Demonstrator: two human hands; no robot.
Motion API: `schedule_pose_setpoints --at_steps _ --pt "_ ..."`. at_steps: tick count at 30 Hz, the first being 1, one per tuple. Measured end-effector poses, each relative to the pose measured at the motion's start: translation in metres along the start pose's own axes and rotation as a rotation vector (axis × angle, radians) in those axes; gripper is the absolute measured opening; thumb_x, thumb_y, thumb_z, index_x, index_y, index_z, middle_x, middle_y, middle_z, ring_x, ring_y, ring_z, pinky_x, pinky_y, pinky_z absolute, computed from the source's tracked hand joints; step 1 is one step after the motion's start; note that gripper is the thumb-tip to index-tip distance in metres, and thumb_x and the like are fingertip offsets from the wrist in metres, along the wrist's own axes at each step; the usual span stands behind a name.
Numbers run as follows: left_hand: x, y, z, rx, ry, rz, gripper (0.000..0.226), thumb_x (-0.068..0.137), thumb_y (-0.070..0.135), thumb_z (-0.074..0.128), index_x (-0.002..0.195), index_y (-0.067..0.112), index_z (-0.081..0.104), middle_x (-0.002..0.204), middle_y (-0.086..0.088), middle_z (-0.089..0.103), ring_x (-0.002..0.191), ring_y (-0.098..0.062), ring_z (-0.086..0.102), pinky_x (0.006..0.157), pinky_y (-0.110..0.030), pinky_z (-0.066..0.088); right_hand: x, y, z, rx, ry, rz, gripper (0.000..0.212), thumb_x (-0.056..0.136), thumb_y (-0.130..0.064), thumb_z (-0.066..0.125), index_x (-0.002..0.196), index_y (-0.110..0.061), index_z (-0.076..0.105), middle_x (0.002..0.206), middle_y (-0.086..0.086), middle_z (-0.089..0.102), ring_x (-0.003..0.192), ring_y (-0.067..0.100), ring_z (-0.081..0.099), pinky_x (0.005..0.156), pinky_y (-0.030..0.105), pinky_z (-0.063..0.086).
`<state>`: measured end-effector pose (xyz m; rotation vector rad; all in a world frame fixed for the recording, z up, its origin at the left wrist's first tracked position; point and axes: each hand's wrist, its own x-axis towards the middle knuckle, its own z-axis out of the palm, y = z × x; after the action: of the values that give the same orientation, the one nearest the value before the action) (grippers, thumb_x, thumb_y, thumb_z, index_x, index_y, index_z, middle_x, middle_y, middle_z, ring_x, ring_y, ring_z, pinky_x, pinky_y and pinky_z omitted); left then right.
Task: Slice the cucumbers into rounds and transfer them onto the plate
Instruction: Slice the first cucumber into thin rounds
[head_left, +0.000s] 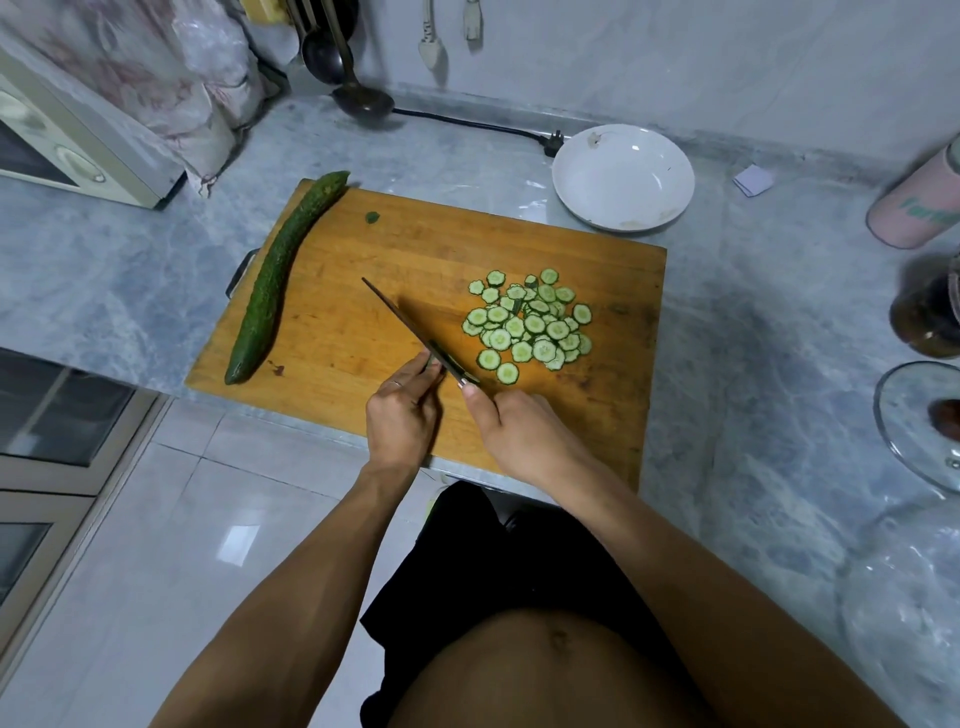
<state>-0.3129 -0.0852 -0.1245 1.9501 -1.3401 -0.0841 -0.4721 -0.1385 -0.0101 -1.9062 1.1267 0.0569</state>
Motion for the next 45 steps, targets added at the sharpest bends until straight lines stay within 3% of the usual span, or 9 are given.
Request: schedule_pose_setpoints --at_steps 5,8,11,14,18,26,34,41,45 --pt "0.001 0.003 -0.003 -0.020 0.007 -0.030 0.027 0.086 0.004 0.058 0.107 0.007 0.075 0.120 -0.011 0.069 0.098 -0.024 0.070 0.076 -0.027 0.054 -0.001 0.003 0.003 0.004 0.023 -0.003 0.061 0.104 -0.054 0.025 0.064 -0.014 0.048 0.067 0.004 0.049 0.079 0.028 0.048 0.067 0.034 0.034" --pt "0.000 0.006 -0.001 -0.038 0.054 -0.053 0.022 0.088 0.002 0.064 0.106 0.006 0.075 0.116 -0.010 0.069 0.099 -0.023 0.068 0.080 -0.029 0.055 0.004 0.009 -0.004 0.027 0.043 0.017 0.066 0.102 -0.059 0.024 0.067 -0.015 0.058 0.066 0.007 0.054 0.073 0.029 0.054 0.064 0.038 0.042" --pt "0.001 0.003 0.000 -0.040 0.068 -0.051 0.020 0.087 0.000 0.067 0.105 0.004 0.074 0.114 -0.011 0.070 0.098 -0.022 0.067 0.086 -0.022 0.050 -0.002 0.013 -0.016 0.041 0.063 -0.004 0.060 0.104 -0.052 0.029 0.054 -0.023 0.045 0.055 0.002 0.048 0.055 0.019 0.050 0.053 0.032 0.034" --pt "-0.001 0.002 -0.001 -0.041 0.053 -0.045 0.021 0.086 -0.001 0.067 0.105 0.004 0.075 0.115 -0.012 0.070 0.096 -0.024 0.069 0.085 -0.020 0.049 -0.009 0.020 -0.023 0.013 0.058 -0.011 0.060 0.103 -0.054 0.029 0.054 -0.022 0.042 0.055 0.002 0.048 0.053 0.016 0.048 0.051 0.031 0.030" --pt "-0.001 -0.002 0.000 -0.041 0.031 -0.019 0.025 0.084 -0.002 0.065 0.105 0.005 0.076 0.117 -0.013 0.070 0.097 -0.025 0.071 0.082 -0.029 0.055 -0.021 0.021 -0.020 -0.038 0.020 -0.019 0.061 0.100 -0.060 0.027 0.060 -0.018 0.043 0.063 0.004 0.048 0.061 0.019 0.049 0.054 0.034 0.031" --pt "-0.001 0.002 -0.004 0.003 -0.017 -0.053 0.037 0.087 0.019 0.045 0.103 0.009 0.077 0.116 -0.009 0.071 0.101 -0.022 0.070 0.078 -0.032 0.058 -0.038 0.007 -0.016 -0.069 -0.010 -0.023 0.056 0.100 -0.061 0.020 0.068 -0.022 0.043 0.084 0.006 0.054 0.084 0.022 0.050 0.062 0.035 0.034" --pt "0.001 0.006 -0.008 0.031 -0.016 0.000 0.032 0.078 -0.007 0.058 0.100 0.007 0.076 0.113 -0.010 0.072 0.094 -0.025 0.071 0.075 -0.022 0.049 -0.037 0.003 -0.011 -0.052 -0.043 0.030 0.054 0.100 -0.061 0.020 0.078 -0.019 0.045 0.093 0.005 0.049 0.090 0.022 0.047 0.070 0.035 0.039" --pt "0.004 0.000 -0.006 0.021 -0.026 0.001 0.033 0.083 0.005 0.051 0.104 0.006 0.076 0.116 -0.012 0.070 0.099 -0.025 0.071 0.077 -0.034 0.059 -0.015 -0.003 -0.002 0.046 -0.033 0.078 0.063 0.101 -0.061 0.023 0.075 -0.013 0.053 0.078 0.005 0.051 0.081 0.025 0.049 0.069 0.033 0.037" --pt "0.003 0.000 -0.008 0.003 -0.050 0.019 0.033 0.079 0.000 0.055 0.104 0.006 0.076 0.116 -0.013 0.070 0.100 -0.025 0.070 0.077 -0.030 0.057 -0.005 0.001 0.012 0.048 -0.007 0.084 0.059 0.100 -0.062 0.022 0.073 -0.018 0.050 0.090 0.011 0.055 0.092 0.027 0.050 0.074 0.034 0.040"
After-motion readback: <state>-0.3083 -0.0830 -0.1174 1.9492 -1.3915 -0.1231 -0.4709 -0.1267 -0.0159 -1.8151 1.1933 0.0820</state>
